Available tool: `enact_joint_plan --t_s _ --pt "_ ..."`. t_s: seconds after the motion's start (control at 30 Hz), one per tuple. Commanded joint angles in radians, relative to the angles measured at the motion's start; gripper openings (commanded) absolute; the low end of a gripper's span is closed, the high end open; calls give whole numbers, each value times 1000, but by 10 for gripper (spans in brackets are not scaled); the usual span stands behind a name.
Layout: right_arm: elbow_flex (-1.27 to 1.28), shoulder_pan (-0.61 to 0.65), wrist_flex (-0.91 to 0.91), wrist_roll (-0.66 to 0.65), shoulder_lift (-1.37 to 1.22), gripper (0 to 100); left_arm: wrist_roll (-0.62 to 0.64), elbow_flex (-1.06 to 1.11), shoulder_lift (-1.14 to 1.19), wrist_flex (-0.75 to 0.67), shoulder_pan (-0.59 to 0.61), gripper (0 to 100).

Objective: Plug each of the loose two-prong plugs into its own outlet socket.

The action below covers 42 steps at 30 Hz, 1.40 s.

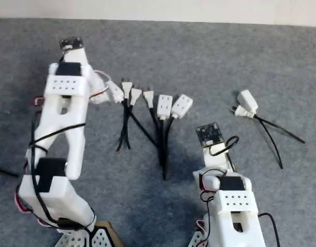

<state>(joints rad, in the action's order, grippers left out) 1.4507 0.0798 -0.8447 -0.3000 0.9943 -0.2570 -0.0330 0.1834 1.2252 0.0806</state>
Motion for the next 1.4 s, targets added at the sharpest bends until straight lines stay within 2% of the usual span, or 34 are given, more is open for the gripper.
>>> enact_joint_plan --t_s 0.0,0.1,0.4,0.8,0.87,0.93,1.0,1.07,1.23,1.37 --pt "-4 7 15 9 18 271 124 -21 81 -144 -25 319" --pt "-4 8 15 9 18 271 227 -104 213 -178 -19 319" --pt "-4 10 13 8 18 271 442 -464 536 -155 -13 319" --pt "-4 12 13 6 13 271 471 -682 624 6 -2 317" --pt "-4 12 13 8 13 271 471 -679 625 6 -2 270" --pt "-4 12 13 8 13 271 471 -674 625 18 -1 171" --pt "-4 12 13 8 13 271 450 -664 625 29 -2 66" --pt "-4 12 13 8 13 271 362 -662 625 51 -5 8" --pt "-4 12 15 8 12 271 250 -673 615 181 1 5" --pt "-4 12 16 8 12 271 75 -837 621 408 -4 5"
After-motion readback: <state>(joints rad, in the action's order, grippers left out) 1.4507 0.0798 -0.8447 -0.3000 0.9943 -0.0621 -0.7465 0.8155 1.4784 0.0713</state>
